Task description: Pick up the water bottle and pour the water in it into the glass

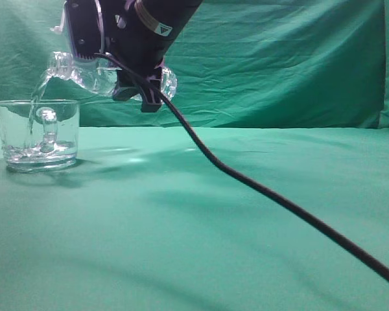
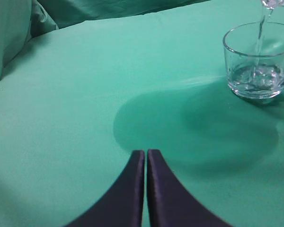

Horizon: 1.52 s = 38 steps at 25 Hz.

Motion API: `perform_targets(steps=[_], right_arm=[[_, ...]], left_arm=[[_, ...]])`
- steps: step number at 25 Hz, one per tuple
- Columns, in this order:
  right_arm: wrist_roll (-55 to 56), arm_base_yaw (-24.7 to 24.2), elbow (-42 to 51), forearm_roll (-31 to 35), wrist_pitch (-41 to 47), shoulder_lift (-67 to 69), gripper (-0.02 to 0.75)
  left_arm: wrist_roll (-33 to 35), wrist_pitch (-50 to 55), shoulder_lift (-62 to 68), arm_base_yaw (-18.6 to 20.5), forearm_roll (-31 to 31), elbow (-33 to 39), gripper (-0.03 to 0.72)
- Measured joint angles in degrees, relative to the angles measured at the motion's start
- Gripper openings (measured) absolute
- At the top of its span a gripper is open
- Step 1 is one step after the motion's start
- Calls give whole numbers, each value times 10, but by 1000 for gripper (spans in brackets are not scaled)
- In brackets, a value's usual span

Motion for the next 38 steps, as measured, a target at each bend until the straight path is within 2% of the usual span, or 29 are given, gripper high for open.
perform_targets(steps=[6, 17, 21, 22, 26, 31, 38], right_arm=[[71, 0, 0, 1, 0, 0, 340], [293, 0, 0, 1, -24, 0, 340], [461, 0, 0, 2, -15, -9, 340], [551, 0, 0, 3, -10, -28, 340], [680, 0, 0, 5, -8, -74, 340], [738, 0, 28, 5, -8, -141, 340], [759, 0, 156, 6, 15, -261, 340]], left_arm=[[0, 0, 0, 0, 0, 0, 0], [0, 0, 0, 0, 0, 0, 0], [0, 0, 0, 0, 0, 0, 0], [0, 0, 0, 0, 0, 0, 0], [0, 0, 0, 0, 0, 0, 0], [0, 0, 0, 0, 0, 0, 0], [0, 0, 0, 0, 0, 0, 0]])
